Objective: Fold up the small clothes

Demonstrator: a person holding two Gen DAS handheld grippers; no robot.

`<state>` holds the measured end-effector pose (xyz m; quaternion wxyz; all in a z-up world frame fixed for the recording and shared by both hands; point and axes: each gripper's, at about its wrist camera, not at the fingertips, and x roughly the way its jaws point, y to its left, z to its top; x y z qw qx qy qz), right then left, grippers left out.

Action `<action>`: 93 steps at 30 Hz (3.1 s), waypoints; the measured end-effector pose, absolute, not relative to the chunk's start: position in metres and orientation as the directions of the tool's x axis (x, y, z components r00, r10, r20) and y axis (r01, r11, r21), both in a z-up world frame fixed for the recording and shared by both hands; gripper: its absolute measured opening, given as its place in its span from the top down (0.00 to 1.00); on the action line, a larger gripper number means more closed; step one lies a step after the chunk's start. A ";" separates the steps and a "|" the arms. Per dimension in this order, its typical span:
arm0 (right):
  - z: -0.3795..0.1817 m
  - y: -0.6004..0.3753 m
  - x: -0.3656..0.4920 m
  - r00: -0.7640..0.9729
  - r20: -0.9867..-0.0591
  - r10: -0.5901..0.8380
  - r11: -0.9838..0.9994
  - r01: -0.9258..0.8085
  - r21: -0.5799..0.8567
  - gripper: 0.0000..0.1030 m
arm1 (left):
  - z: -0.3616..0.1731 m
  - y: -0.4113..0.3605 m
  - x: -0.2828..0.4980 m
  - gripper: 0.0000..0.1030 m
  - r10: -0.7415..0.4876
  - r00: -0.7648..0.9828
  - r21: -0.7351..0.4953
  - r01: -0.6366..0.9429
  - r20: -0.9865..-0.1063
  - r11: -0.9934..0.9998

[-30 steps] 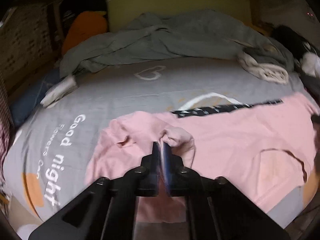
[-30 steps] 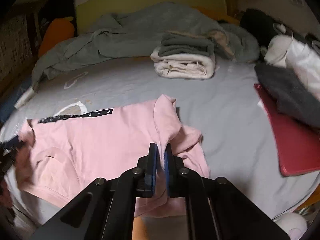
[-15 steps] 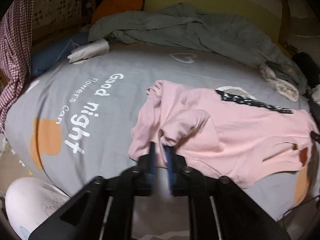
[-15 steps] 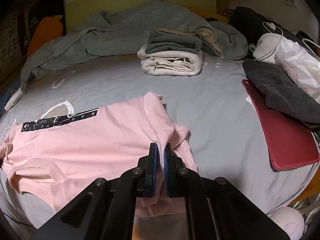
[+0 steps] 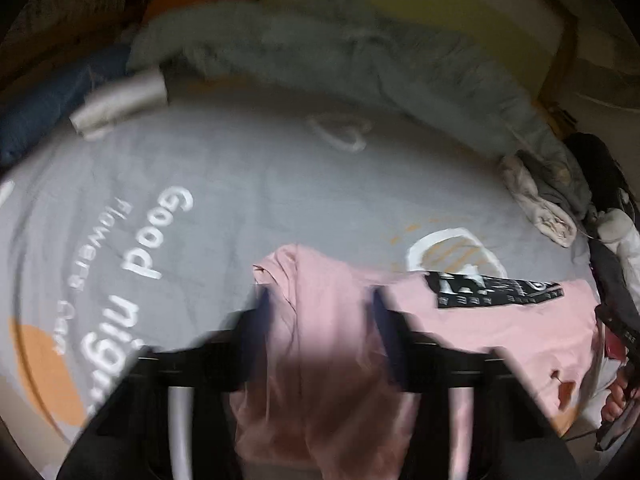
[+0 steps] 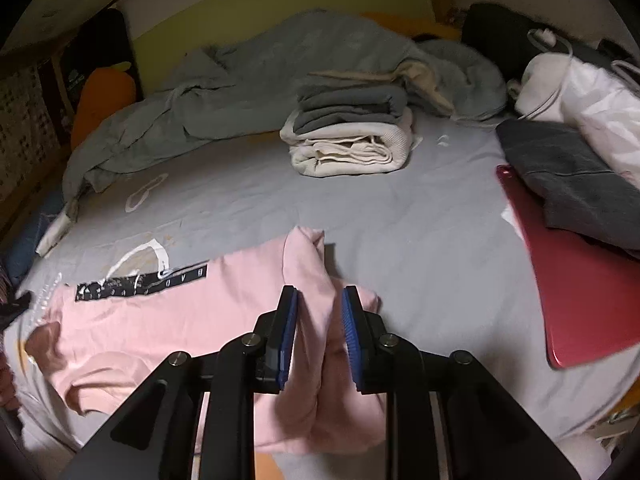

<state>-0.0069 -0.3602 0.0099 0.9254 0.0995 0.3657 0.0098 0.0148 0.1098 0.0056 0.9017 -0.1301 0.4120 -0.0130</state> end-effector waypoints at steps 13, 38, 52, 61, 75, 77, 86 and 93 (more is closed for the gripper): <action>-0.017 -0.381 -0.043 0.746 -0.644 0.167 0.934 0.090 0.346 0.17 | 0.002 0.112 -0.003 0.74 0.001 0.721 -0.125 -0.122 -0.692 0.985; 0.039 -0.168 -0.032 0.735 -0.584 0.344 0.939 -0.262 0.224 0.85 | -0.040 0.126 -0.058 0.58 -0.244 0.690 -0.460 -0.146 -0.681 0.876; -0.014 -0.149 -0.052 0.595 -0.639 0.488 0.873 -0.355 0.336 0.42 | -0.011 0.106 -0.067 0.91 -0.123 0.786 -0.339 -0.115 -0.606 0.934; 0.021 -0.264 -0.070 0.731 -0.588 0.348 0.917 -0.133 0.377 0.41 | 0.053 0.005 -0.085 0.91 -0.332 0.850 -0.213 0.265 -0.409 0.940; 0.037 -0.331 -0.060 0.788 -0.570 0.230 0.951 -0.059 0.302 0.42 | 0.001 -0.107 -0.081 0.53 -0.499 0.672 -0.180 0.487 -0.547 0.854; 0.037 -0.320 -0.059 0.788 -0.553 0.272 0.942 -0.101 0.319 0.46 | 0.012 -0.097 -0.095 0.53 -0.511 0.683 -0.198 0.486 -0.522 0.851; 0.039 -0.245 -0.070 0.758 -0.515 0.400 0.915 -0.298 0.273 0.77 | 0.032 -0.011 -0.099 0.51 -0.306 0.809 -0.210 0.229 -0.502 0.951; 0.016 -0.203 -0.059 0.709 -0.563 0.425 0.905 -0.347 0.246 0.86 | -0.001 -0.001 -0.062 0.52 -0.250 0.745 -0.232 0.131 -0.618 0.964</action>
